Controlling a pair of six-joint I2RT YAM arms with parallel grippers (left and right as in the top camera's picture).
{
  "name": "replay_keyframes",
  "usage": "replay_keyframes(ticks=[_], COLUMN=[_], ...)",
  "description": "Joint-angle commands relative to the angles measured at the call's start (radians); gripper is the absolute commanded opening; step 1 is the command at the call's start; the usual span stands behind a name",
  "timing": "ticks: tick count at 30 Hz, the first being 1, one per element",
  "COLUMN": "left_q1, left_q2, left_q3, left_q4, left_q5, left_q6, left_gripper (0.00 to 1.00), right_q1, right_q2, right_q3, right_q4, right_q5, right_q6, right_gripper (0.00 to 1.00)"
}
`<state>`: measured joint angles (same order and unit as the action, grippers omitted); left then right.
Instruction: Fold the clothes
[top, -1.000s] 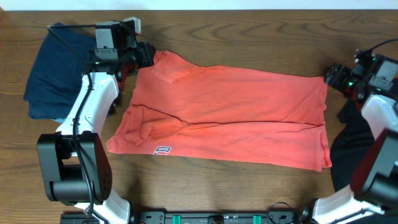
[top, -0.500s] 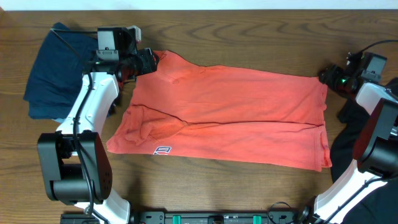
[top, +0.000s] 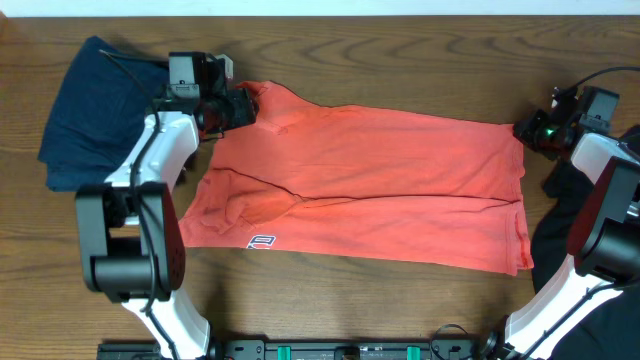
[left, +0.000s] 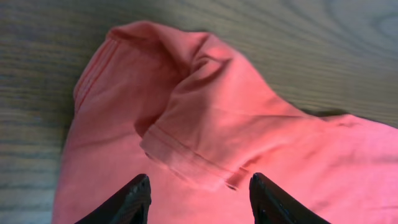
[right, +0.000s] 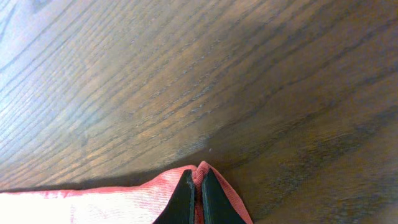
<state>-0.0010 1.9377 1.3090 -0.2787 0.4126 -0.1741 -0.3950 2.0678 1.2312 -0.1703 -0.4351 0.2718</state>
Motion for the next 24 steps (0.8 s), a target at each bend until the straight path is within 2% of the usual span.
replay_keyframes(ticks=[1, 7, 12, 15, 18, 19, 24], left_q1=[0.002, 0.002, 0.002, -0.003, -0.009, -0.009, 0.005], left_q2=[0.044, 0.115, 0.162, 0.172, 0.171, 0.170, 0.131], left_q3=[0.004, 0.004, 0.004, 0.004, 0.005, 0.005, 0.006], left_q4=[0.030, 0.121, 0.173, 0.173, 0.180, 0.188, 0.218], left_q5=[-0.005, -0.005, -0.005, 0.000, 0.045, 0.078, 0.130], left_q6=[0.023, 0.023, 0.023, 0.022, 0.022, 0.018, -0.050], left_gripper=[0.54, 0.63, 0.64, 0.46, 0.13, 0.07, 0.06], right_q1=[-0.002, -0.002, -0.001, -0.001, -0.001, -0.001, -0.001], right_q2=[-0.016, -0.062, -0.082, -0.082, -0.082, -0.082, -0.082], right_q3=[0.013, 0.013, 0.013, 0.013, 0.013, 0.013, 0.013], right_q4=[0.003, -0.003, -0.006, -0.014, -0.021, -0.025, -0.056], right_q5=[-0.073, -0.143, -0.175, -0.176, -0.176, -0.176, -0.171], right_q6=[0.005, 0.024, 0.058, 0.080, 0.084, 0.084, 0.078], right_gripper=[0.01, 0.01, 0.01, 0.01, 0.01, 0.01, 0.01])
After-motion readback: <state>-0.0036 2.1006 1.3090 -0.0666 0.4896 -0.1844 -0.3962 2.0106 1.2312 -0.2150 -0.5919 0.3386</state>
